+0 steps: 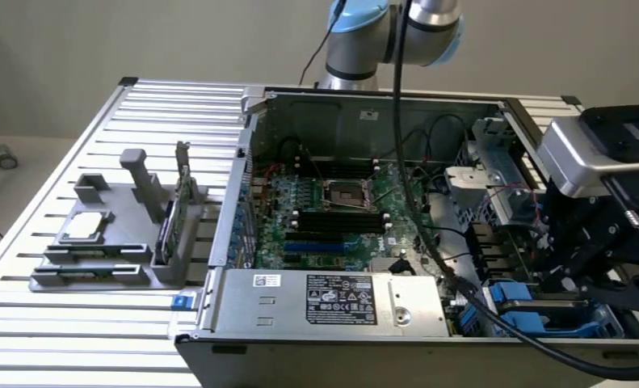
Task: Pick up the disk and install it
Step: 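Insert the disk into the insertion slot, then insert the first disk wire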
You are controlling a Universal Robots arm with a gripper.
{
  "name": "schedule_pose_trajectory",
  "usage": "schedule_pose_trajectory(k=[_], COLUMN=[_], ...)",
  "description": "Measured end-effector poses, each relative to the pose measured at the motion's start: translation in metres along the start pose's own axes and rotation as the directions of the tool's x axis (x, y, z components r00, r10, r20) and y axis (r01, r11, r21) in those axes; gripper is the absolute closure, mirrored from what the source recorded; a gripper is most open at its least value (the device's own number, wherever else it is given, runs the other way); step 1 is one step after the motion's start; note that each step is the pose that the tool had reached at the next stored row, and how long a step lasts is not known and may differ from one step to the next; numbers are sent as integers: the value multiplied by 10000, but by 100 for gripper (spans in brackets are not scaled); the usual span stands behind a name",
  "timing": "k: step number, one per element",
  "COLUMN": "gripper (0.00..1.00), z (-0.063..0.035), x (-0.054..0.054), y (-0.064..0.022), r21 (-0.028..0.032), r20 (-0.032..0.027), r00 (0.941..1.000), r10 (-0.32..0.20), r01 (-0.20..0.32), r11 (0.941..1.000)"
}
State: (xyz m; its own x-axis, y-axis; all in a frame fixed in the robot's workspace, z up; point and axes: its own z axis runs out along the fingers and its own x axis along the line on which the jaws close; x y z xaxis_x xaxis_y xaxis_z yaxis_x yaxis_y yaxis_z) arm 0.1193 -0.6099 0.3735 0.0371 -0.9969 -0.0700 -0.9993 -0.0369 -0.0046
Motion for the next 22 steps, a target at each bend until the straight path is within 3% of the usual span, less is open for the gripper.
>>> schedule_pose_trajectory(k=[5,22], gripper=[72,72], z=[-98,-102], x=[-5,-6], y=[-19,-22], r21=[-13,-13], r20=[3,2], r00=[10000,10000], r10=[2,2], r01=[-2,-2], r11=[10000,10000])
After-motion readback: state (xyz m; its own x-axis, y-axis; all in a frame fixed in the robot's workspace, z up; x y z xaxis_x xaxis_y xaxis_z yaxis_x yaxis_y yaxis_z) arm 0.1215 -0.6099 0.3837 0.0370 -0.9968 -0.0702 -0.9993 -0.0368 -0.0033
